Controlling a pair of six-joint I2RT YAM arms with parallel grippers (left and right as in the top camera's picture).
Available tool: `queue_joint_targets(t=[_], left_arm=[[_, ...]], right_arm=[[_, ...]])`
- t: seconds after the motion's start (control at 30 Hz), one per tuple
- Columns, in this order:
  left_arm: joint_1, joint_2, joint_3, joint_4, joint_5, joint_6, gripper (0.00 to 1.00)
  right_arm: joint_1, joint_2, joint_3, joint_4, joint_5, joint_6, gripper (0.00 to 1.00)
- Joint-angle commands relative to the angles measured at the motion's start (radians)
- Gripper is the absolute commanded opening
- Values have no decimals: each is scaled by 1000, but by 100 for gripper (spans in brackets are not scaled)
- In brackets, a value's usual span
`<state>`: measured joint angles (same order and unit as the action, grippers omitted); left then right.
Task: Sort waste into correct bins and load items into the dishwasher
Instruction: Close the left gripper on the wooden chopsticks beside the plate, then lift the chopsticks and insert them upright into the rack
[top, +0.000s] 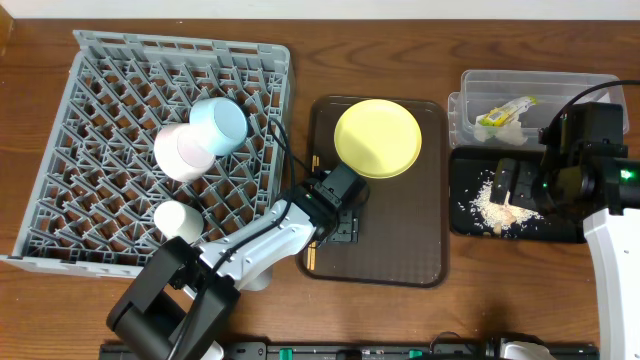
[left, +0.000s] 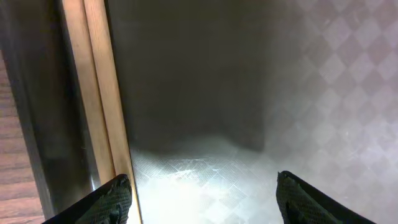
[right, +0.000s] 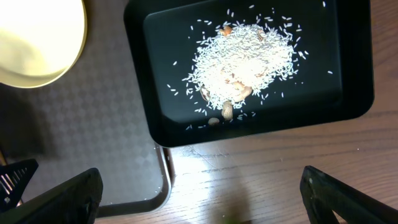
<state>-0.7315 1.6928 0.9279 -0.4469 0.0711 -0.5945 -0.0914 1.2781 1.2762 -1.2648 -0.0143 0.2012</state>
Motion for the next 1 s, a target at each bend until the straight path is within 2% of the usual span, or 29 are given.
queue_joint_targets(t=[0.0, 0.5, 0.6, 0.87, 0.97], left_arm=[[-1, 17, 10, -6, -28, 14, 75], [-2, 18, 9, -30, -53, 13, 75], [-8, 22, 9, -30, -53, 13, 66], [-34, 80, 9, -20, -54, 0, 64], [-34, 86, 9, -18, -54, -10, 56]], right_arm=[[-4, -3, 12, -4, 6, 8, 99], [-4, -3, 12, -4, 6, 8, 99], [-4, -3, 12, -4, 5, 8, 99], [-4, -3, 12, -7, 5, 8, 99], [-4, -3, 12, -7, 6, 8, 99]])
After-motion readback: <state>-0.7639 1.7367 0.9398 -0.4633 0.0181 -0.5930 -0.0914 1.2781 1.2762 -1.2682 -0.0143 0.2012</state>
